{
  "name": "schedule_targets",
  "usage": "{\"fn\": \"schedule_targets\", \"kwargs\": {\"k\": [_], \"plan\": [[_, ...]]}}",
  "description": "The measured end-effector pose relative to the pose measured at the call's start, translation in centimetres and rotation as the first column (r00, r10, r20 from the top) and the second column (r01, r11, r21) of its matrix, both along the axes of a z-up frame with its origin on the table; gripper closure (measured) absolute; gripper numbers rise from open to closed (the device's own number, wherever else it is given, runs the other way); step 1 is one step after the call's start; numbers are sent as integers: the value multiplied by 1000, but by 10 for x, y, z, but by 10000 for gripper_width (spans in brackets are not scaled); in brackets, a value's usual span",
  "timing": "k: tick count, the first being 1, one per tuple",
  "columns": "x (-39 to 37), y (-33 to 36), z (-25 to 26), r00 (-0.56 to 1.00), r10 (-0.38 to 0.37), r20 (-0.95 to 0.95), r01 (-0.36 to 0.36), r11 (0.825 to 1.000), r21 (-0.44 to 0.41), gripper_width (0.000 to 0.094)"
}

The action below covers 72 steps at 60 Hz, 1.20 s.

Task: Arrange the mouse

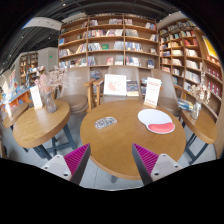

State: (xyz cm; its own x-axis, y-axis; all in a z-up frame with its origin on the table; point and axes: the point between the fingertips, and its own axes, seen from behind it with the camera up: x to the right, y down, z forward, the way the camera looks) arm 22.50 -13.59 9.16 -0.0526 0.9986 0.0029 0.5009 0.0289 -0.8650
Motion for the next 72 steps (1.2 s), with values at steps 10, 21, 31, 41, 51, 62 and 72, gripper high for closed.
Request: {"fn": "schedule_targets", "kwargs": {"k": [10, 21, 31, 41, 51, 62, 72], "plan": [[-21, -28, -17, 1000, 7, 3, -7, 1000, -12, 84], [-52, -50, -42, 1000, -7, 28, 8, 1000, -29, 86], [-94, -58, -60, 999, -27, 29, 27, 1000, -10, 82], [-136, -61, -76, 997, -51, 49, 51, 999, -5, 85], [-168, -61, -91, 993, -75, 88, 76, 997, -3, 83], [-195, -61, -104, 988, -86, 130, 89, 996, -16, 86], [-219, -59, -106, 986, -95, 140, 97, 995, -6, 86]]}}
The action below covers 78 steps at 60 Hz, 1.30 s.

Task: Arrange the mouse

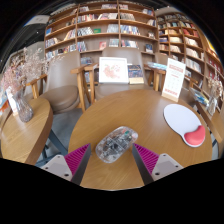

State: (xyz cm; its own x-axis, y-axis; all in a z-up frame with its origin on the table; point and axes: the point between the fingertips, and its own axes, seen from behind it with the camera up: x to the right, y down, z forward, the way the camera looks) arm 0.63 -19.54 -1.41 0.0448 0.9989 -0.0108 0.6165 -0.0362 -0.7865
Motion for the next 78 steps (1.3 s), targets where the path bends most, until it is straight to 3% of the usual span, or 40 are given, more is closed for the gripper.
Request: {"fn": "schedule_targets", "kwargs": {"k": [32, 40, 43, 44, 54, 59, 69, 78], "plan": [[-55, -11, -1, 999, 54, 7, -54, 998, 10, 109], [-57, -11, 0, 998, 61, -3, -61, 998, 16, 249], [-57, -11, 1, 998, 67, -5, -67, 998, 21, 375], [-58, -11, 2, 998, 70, -6, -69, 997, 23, 464], [-53, -2, 17, 998, 62, -12, -61, 998, 32, 517], [-54, 13, 46, 997, 58, -57, -55, 997, 55, 534], [-64, 75, 116, 991, 39, -130, -38, 999, 10, 538], [-82, 195, 147, 983, -63, -170, 81, 992, 101, 539]]}}
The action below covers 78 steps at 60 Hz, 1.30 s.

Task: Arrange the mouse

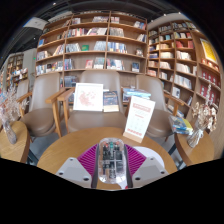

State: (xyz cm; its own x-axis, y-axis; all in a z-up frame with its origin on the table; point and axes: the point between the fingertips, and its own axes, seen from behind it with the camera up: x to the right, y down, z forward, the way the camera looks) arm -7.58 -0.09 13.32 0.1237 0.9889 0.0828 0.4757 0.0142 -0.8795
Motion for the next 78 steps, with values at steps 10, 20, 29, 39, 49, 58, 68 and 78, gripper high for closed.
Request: {"fn": "schedule_targets", "kwargs": {"k": [10, 20, 29, 39, 49, 58, 68, 78], "plan": [[-12, 101, -36, 994, -87, 61, 89, 995, -37, 539], [-12, 144, -98, 985, -91, 145, 106, 990, -97, 540], [-16, 150, -131, 983, -72, 167, 88, 992, -87, 539], [-21, 140, -143, 986, -39, 162, 45, 998, -36, 461], [-17, 137, -127, 988, -64, 142, 70, 997, -42, 96], [23, 139, -79, 985, -110, 134, 114, 993, -18, 90], [106, 115, -17, 988, -101, 114, 105, 994, -24, 86], [211, 98, 28, 991, -129, 47, 129, 992, -9, 85]]}}
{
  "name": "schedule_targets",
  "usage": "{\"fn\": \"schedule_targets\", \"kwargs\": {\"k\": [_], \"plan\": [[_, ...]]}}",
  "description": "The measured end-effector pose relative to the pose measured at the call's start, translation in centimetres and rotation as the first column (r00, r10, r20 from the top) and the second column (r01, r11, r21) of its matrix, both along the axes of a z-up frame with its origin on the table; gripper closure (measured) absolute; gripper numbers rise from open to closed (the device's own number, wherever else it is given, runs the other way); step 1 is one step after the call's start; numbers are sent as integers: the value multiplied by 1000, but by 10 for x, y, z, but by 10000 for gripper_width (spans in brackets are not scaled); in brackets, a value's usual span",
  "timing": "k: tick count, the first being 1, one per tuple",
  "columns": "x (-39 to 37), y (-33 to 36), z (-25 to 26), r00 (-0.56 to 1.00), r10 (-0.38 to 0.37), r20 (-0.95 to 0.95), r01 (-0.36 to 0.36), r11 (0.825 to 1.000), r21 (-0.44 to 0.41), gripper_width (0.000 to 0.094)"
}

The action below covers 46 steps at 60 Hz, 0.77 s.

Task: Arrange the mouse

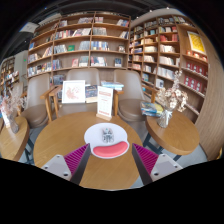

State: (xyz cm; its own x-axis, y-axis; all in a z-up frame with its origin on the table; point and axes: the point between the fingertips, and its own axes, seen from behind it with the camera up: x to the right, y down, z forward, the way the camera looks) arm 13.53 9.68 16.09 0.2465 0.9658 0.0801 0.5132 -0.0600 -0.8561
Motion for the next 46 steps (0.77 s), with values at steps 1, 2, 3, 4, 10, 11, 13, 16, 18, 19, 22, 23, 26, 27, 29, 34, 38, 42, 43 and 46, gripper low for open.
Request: {"fn": "schedule_targets", "kwargs": {"k": [1, 2, 3, 4, 10, 11, 13, 16, 18, 19, 22, 23, 26, 27, 29, 34, 38, 42, 43, 46], "plan": [[6, -5, 1, 1000, -1, -2, 1, 1000, -3, 86], [18, -8, 2, 1000, 5, -1, -5, 1000, -11, 86], [27, -12, 3, 1000, 10, -3, -10, 1000, -19, 85], [35, -15, 4, 1000, 15, -7, -16, 1000, -26, 83], [86, -32, -1, 999, 37, -7, -38, 997, -67, 82], [94, -34, -2, 999, 44, -6, -45, 997, -70, 82], [109, -38, -4, 998, 58, -4, -58, 995, -75, 82], [129, -43, -13, 998, 61, 2, -61, 995, -81, 83], [140, -47, -15, 997, 72, 7, -71, 994, -80, 83], [144, -47, -17, 997, 77, 8, -76, 994, -80, 82], [157, -46, -23, 997, 73, 19, -72, 994, -81, 85], [161, -46, -25, 997, 72, 23, -70, 994, -84, 84], [175, -51, -31, 997, 73, 25, -71, 993, -90, 82], [178, -51, -31, 997, 77, 24, -74, 993, -90, 83], [182, -52, -32, 996, 82, 24, -80, 993, -84, 82], [192, -50, -33, 996, 82, 21, -81, 995, -56, 83], [196, -51, -34, 996, 84, 18, -83, 996, -42, 81], [199, -49, -32, 996, 89, 12, -89, 996, -21, 80], [198, -48, -30, 997, 82, 5, -82, 996, -19, 78], [197, -45, -27, 998, 69, -11, -69, 998, -10, 80]]}}
